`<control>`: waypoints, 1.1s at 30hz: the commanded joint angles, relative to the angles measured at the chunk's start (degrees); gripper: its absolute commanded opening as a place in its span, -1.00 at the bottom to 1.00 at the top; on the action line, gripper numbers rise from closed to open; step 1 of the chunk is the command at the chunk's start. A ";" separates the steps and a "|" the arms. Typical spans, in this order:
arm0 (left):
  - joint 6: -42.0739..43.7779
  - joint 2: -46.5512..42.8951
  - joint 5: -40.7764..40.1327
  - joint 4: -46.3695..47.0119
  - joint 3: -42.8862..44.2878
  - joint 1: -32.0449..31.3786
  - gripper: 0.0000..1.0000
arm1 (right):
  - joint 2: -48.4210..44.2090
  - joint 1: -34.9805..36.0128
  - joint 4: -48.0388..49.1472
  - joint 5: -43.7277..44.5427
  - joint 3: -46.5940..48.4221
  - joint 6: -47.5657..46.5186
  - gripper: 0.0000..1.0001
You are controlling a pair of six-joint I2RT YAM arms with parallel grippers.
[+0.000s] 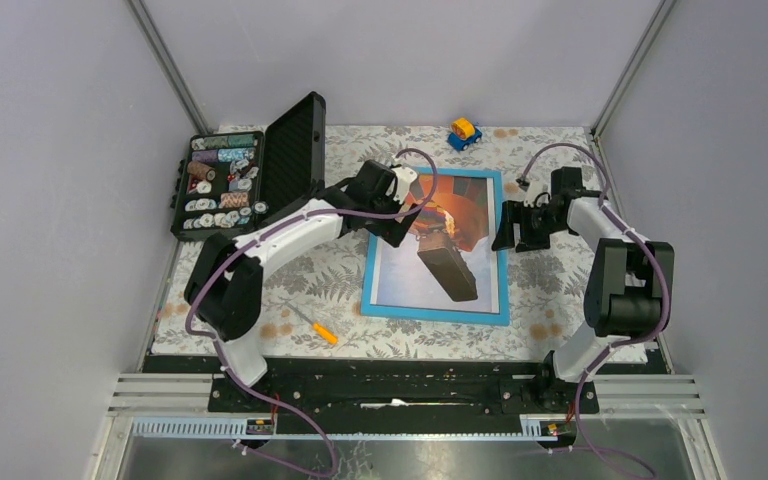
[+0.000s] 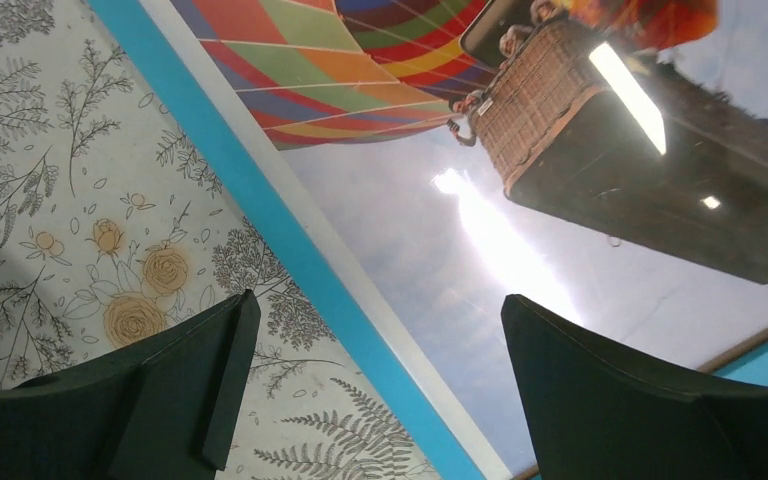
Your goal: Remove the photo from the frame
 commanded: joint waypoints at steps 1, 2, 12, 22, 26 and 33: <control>-4.97 -4.58 1.30 5.81 -2.57 0.25 0.97 | -0.37 1.80 7.80 7.71 -0.46 8.39 0.54; -5.06 -4.59 1.22 5.74 -2.58 0.21 0.97 | 0.18 2.03 8.29 8.45 -0.25 8.73 0.51; 2.32 -6.96 4.85 8.92 -5.35 -5.48 0.98 | 5.35 4.54 12.79 17.77 1.41 9.98 0.29; 16.95 -5.82 0.27 8.69 -6.66 -22.27 0.97 | 9.93 9.50 12.45 22.41 2.66 11.27 -0.15; 20.83 -4.49 -2.76 9.64 -7.58 -28.38 0.98 | 10.11 9.82 9.39 22.58 5.06 12.58 -0.62; 25.31 0.40 -6.49 8.94 -6.74 -34.83 0.97 | 4.36 9.85 2.63 22.50 10.16 13.33 -1.00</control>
